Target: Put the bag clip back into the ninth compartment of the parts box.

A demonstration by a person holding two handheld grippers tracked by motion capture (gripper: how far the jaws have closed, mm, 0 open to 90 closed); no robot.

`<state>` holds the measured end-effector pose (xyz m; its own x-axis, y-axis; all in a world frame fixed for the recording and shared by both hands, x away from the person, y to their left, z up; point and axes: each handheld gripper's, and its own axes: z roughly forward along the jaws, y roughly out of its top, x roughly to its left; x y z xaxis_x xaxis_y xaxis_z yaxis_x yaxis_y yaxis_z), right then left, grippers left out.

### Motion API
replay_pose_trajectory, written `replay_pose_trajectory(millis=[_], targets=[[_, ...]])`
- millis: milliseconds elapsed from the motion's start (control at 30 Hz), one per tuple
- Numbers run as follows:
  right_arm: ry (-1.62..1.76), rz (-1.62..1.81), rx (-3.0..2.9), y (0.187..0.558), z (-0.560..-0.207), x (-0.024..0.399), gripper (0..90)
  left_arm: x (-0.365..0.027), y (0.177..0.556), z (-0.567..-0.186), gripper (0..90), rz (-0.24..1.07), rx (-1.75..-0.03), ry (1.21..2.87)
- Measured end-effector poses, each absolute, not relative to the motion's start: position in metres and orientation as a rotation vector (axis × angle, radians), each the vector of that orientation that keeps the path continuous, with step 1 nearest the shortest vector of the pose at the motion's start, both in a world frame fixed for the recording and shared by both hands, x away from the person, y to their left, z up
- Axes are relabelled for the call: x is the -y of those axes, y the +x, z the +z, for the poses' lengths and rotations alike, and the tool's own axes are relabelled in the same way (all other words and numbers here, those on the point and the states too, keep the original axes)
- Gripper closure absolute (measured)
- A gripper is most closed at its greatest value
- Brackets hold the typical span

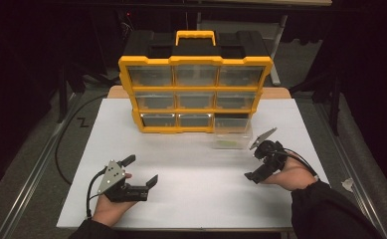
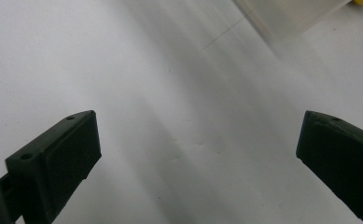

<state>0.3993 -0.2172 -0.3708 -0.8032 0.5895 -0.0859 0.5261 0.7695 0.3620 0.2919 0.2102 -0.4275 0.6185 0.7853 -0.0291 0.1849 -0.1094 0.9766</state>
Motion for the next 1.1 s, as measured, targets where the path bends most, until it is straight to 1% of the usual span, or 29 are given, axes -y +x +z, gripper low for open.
replay_pose_trajectory(millis=[300, 567, 900, 1100], targets=[[0.876, 0.504, -2.772, 0.394, -0.395, 0.214, 0.9, -0.21, 0.292, -0.428, 0.2, 0.617, -0.818, 1.636], [0.891, 0.66, -2.705, 0.39, -0.407, 0.215, 0.9, -0.209, 0.292, -0.428, 0.2, 0.616, -0.819, 1.638], [0.92, 0.825, -2.584, 0.383, -0.418, 0.215, 0.9, -0.208, 0.292, -0.429, 0.2, 0.614, -0.818, 1.646], [0.935, 0.965, -2.515, 0.379, -0.418, 0.214, 0.9, -0.208, 0.293, -0.429, 0.2, 0.613, -0.82, 1.647]])
